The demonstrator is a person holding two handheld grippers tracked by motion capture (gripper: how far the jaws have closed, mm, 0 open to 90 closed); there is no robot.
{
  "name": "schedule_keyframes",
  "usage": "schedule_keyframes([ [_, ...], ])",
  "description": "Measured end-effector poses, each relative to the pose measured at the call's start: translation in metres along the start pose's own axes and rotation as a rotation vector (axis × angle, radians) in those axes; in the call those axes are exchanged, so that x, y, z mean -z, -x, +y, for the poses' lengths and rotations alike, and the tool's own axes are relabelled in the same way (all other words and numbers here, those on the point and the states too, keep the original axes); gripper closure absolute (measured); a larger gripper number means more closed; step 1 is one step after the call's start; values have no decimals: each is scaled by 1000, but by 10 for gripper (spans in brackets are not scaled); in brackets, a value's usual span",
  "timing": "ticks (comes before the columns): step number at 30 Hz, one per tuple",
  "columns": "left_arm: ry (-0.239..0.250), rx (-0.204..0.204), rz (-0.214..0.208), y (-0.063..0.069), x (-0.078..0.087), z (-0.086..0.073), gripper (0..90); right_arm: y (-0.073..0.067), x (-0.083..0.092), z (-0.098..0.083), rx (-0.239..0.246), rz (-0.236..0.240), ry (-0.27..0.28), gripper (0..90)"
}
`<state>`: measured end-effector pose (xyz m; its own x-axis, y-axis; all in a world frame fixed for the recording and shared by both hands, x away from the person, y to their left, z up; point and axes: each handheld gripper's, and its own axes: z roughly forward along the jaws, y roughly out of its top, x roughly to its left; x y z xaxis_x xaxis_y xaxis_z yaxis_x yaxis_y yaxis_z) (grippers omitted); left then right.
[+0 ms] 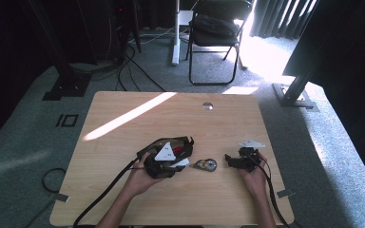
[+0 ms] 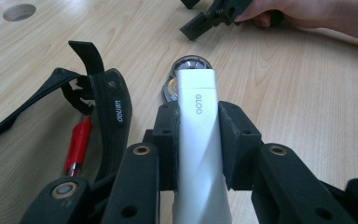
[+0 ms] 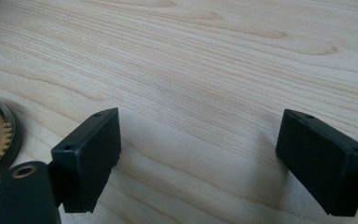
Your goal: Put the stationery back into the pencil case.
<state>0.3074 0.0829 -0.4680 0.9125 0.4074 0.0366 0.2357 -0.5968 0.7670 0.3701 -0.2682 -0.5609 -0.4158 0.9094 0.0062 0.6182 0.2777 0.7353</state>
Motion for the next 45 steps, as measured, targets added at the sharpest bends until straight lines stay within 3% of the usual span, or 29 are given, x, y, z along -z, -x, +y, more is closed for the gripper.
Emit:
schedule_keyframes([
  [45,30,-18,11,-10,24,6,708,0,0,0,0,0,0,138],
])
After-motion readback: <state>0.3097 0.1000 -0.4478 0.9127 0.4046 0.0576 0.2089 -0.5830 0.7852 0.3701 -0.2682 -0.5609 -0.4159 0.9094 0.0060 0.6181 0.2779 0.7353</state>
